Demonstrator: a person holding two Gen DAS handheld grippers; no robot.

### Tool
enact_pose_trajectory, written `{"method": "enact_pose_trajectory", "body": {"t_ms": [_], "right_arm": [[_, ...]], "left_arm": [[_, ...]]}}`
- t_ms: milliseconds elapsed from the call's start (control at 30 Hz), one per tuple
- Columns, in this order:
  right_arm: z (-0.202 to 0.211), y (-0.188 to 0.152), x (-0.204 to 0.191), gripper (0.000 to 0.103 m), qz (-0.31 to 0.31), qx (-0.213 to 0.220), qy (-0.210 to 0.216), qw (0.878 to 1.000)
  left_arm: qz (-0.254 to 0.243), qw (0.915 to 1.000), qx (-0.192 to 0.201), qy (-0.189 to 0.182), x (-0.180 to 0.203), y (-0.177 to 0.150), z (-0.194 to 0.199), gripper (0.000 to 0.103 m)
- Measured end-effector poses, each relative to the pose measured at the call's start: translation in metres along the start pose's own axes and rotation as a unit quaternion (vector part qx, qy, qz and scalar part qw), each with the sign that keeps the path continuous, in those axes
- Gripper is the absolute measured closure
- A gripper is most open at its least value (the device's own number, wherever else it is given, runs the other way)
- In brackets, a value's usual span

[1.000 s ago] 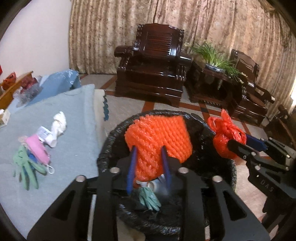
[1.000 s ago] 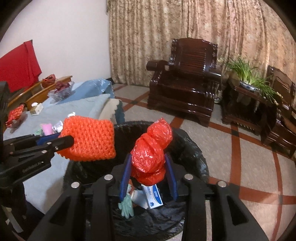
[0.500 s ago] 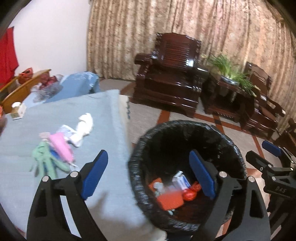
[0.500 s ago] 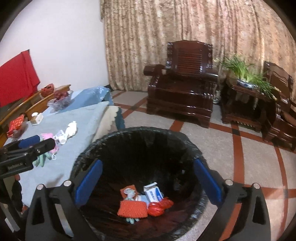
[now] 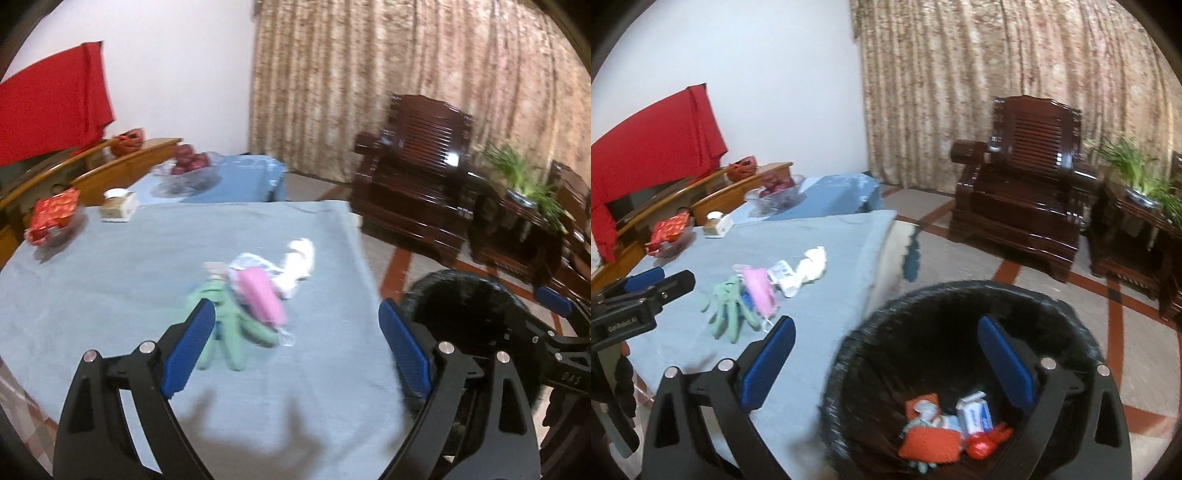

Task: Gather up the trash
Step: 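Move both tools back toward the remaining items on the table, then grasp the pink mask with the right gripper while the left grasps the green glove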

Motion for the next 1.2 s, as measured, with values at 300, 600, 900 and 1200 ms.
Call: {"method": "enact_pose_trajectory", "body": {"t_ms": [300, 600, 900, 1200], "right_arm": [[-0.047, 0.008, -0.062, 0.006, 0.022, -0.003, 0.040, 0.999], [-0.100, -0.003, -0.117, 0.006, 0.041, -0.027, 0.072, 0.996], [-0.149, -0.021, -0.166, 0.012, 0.065, -0.055, 0.096, 0.992], [-0.191, -0.044, -0.189, 0.027, 0.074, -0.087, 0.102, 0.988]], "left_arm": [[0.015, 0.9985, -0.002, 0.053, -0.069, -0.004, -0.010, 0.017], [0.031, 0.9964, -0.016, 0.078, -0.116, -0.016, -0.037, 0.020], [0.046, 0.9942, -0.027, 0.093, -0.151, -0.029, -0.061, 0.025], [0.057, 0.9940, -0.032, 0.087, -0.164, -0.035, -0.079, 0.027]]}}
Point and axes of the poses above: each gripper's, at about its wrist camera, not at the fingertips, and z roughly against the way its jaws point, x to its right, y to its top, the point moved 6 cm from there along -z, roughly the way its jaws point, and after that the axes turned 8 degrees about x, right-handed, at the moved point
